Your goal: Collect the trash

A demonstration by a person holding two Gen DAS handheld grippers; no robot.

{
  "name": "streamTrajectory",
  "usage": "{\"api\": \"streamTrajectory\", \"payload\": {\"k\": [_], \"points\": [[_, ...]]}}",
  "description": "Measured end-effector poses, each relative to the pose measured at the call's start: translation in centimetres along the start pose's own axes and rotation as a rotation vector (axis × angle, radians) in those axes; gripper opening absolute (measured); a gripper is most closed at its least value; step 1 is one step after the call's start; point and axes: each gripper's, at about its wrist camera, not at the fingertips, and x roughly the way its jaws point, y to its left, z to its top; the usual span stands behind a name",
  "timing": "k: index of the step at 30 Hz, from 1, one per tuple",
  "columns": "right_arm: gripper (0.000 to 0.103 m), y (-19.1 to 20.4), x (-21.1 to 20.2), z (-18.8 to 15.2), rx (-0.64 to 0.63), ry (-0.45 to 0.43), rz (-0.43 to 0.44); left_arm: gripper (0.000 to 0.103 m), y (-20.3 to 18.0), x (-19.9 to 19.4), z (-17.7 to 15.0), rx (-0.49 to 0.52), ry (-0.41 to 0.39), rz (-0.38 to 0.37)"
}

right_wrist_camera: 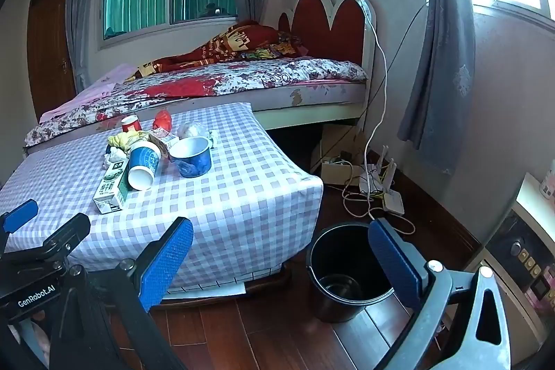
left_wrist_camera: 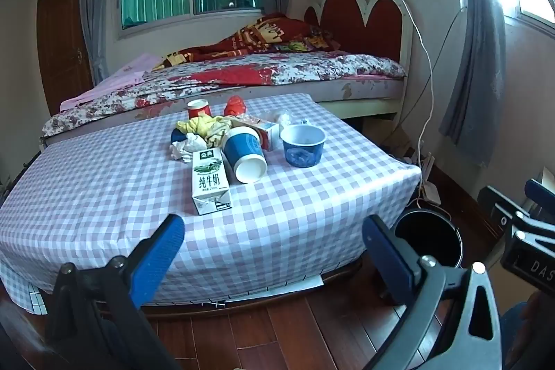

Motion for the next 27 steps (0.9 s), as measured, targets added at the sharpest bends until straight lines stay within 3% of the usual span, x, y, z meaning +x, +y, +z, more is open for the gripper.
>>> {"api": "streamTrajectory", "payload": {"k": [27], "points": [[0.102, 0.3, 0.2, -0.2, -0.008, 0.017, -0.004, 0.102, 0.1, 0.3, -0.1, 0.001, 0.012, 0.006]]}}
